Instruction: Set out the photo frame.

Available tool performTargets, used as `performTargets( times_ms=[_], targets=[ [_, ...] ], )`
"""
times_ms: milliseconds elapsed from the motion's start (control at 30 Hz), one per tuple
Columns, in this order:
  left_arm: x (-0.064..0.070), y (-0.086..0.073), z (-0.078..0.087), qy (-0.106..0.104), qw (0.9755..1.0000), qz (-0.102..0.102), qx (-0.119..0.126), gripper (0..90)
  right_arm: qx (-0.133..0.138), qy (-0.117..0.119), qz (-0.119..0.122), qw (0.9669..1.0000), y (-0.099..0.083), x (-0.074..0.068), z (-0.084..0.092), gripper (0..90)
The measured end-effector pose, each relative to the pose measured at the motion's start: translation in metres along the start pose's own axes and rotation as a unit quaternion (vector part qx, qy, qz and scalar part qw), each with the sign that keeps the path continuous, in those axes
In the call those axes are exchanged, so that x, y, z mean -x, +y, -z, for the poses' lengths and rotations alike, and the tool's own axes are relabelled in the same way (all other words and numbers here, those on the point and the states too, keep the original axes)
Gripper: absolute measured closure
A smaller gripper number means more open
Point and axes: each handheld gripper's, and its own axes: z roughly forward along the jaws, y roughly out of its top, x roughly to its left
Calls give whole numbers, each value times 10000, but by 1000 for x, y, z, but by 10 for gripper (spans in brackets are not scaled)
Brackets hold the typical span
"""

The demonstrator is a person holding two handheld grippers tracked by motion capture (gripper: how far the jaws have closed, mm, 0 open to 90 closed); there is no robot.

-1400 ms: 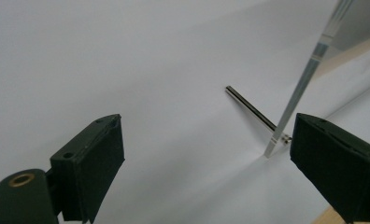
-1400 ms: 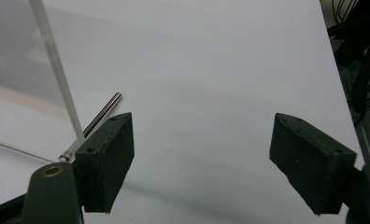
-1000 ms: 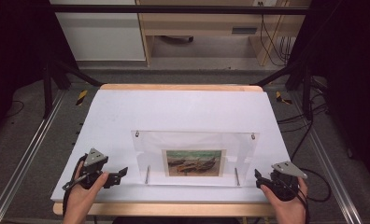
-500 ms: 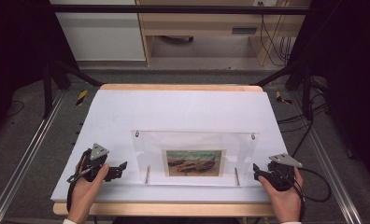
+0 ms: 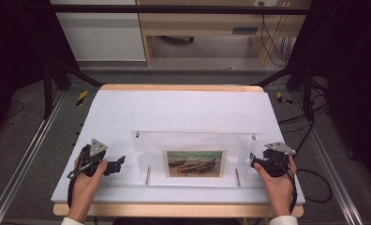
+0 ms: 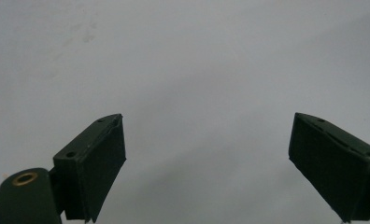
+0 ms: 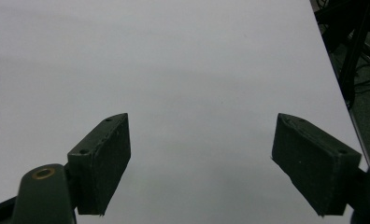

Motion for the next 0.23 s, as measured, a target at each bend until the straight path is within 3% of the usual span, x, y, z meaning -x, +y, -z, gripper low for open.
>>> performTargets(
  times_ms=[233],
  targets=[
    [-2,-1,4,-14,9999,-32,119,104,102,215,154,9996,-8,-2,11,134]
  ],
)
